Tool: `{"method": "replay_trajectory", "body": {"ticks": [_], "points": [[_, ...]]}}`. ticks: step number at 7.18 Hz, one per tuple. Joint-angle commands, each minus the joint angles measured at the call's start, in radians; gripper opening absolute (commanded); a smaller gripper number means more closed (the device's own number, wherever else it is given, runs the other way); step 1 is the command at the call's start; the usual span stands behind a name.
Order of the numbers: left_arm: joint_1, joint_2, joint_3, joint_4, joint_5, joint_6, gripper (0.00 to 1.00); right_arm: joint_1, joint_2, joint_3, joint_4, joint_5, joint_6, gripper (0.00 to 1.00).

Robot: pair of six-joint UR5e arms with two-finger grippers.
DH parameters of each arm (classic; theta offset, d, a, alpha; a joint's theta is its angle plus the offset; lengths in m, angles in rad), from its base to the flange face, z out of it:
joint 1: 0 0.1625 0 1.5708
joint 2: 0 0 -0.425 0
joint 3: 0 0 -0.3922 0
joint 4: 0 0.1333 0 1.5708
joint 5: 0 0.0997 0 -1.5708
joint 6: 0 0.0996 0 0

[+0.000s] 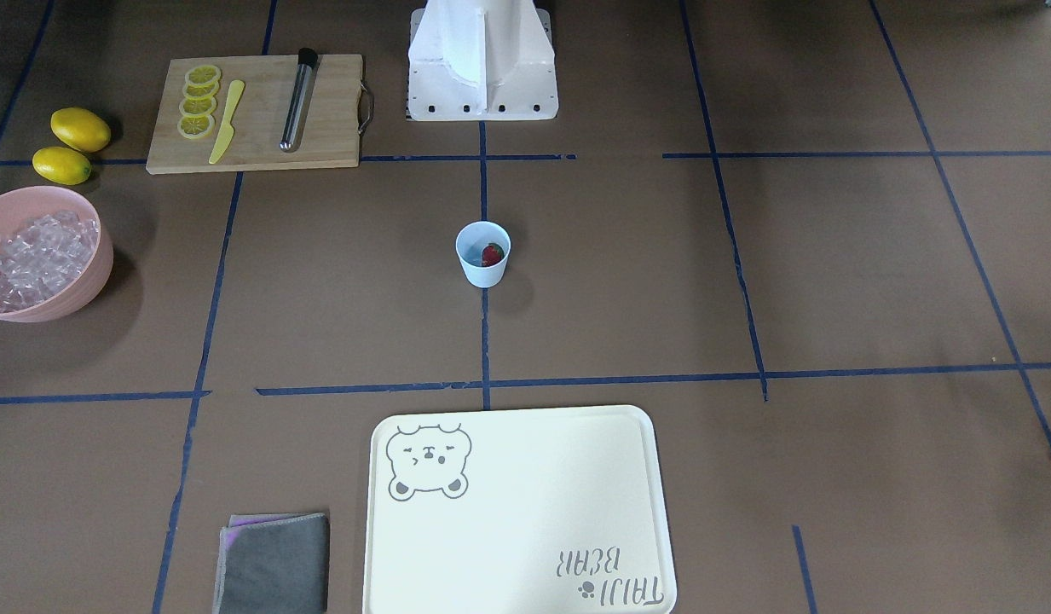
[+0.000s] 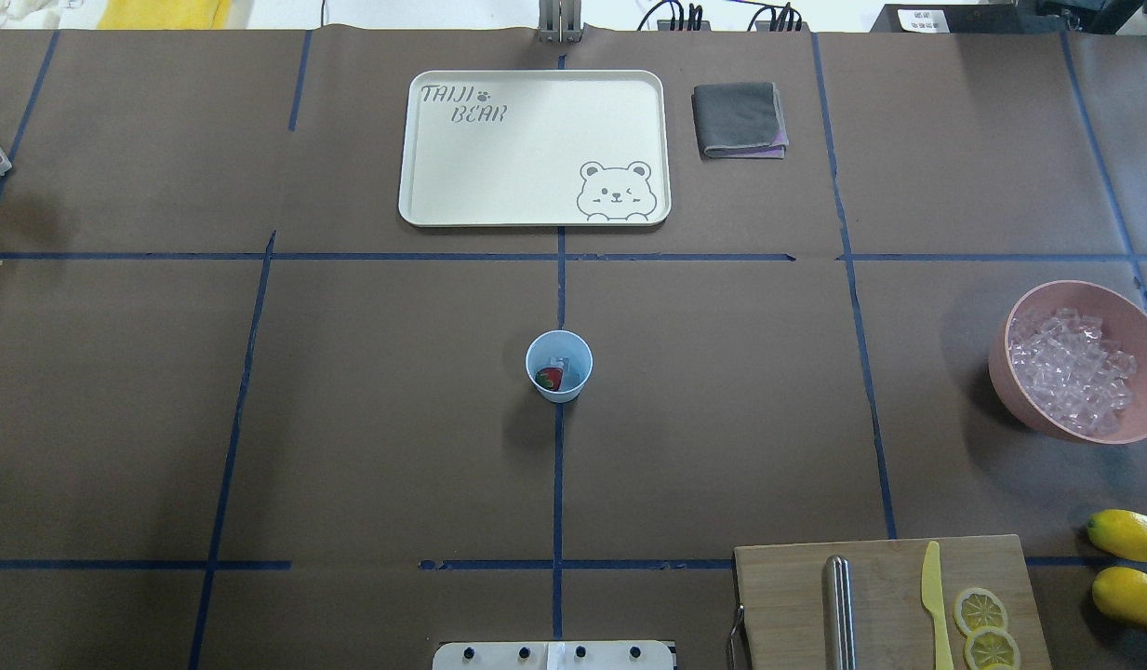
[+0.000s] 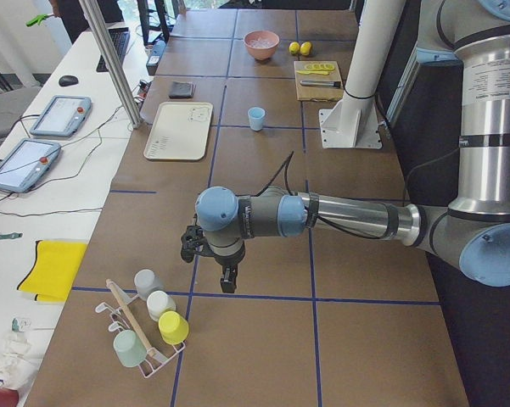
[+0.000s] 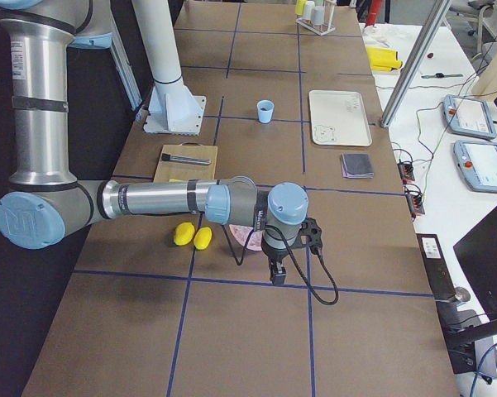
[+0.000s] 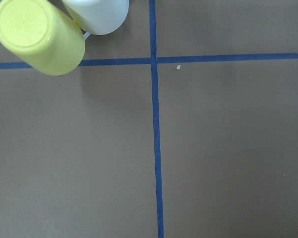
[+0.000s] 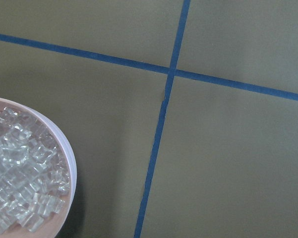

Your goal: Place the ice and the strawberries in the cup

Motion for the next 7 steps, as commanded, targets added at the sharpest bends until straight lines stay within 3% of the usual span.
{"method": "replay_trajectory", "body": {"ticks": [1,7], "points": [[0.000,0.067,-0.014,-0.055,-0.002,0.000,1.00,0.000,0.001,0.000,0.002,-0.001,-0.002,1.00],[0.002,0.075,-0.011,-0.057,-0.016,0.000,1.00,-0.002,0.006,0.002,0.002,-0.004,-0.002,1.00]]}}
